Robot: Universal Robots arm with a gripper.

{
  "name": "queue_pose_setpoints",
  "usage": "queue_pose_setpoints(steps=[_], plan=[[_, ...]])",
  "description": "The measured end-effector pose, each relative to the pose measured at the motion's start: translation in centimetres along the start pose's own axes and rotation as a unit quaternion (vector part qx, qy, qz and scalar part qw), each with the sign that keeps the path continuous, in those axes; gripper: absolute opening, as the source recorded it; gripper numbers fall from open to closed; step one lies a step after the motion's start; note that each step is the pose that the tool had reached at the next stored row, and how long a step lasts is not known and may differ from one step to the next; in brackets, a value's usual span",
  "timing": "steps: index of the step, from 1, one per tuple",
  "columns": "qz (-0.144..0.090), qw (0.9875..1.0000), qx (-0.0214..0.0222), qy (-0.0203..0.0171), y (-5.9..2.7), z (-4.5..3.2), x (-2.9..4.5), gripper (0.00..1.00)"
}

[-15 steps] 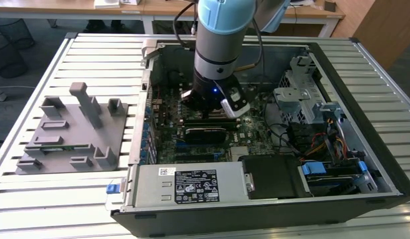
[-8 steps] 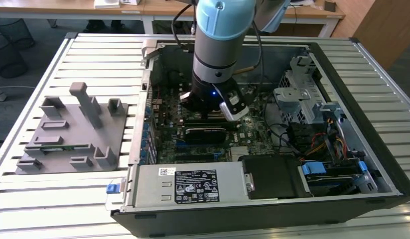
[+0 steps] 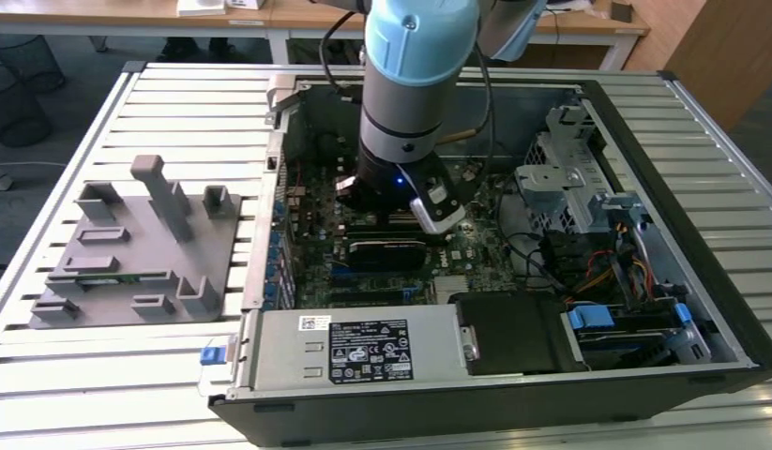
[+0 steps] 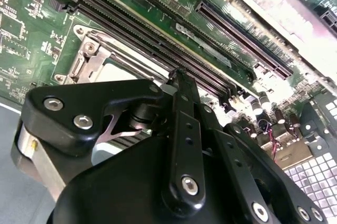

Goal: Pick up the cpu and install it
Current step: 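Install the second cpu locking lever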

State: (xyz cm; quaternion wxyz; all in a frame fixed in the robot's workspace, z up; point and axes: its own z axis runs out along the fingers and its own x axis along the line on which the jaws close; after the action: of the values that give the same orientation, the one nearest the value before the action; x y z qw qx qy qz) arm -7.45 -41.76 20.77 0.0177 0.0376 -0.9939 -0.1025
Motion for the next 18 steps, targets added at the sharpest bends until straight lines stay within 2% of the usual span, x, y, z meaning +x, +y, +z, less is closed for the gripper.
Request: queue_pose_setpoints(steps=[12, 18], plan=[[-0.001, 1.0, -0.0099, -0.0007, -0.41, 0.35, 0.54, 0.11], [-0.001, 0.9998, -0.0206, -0.0015, -0.48, 0.82, 0.86, 0.11]])
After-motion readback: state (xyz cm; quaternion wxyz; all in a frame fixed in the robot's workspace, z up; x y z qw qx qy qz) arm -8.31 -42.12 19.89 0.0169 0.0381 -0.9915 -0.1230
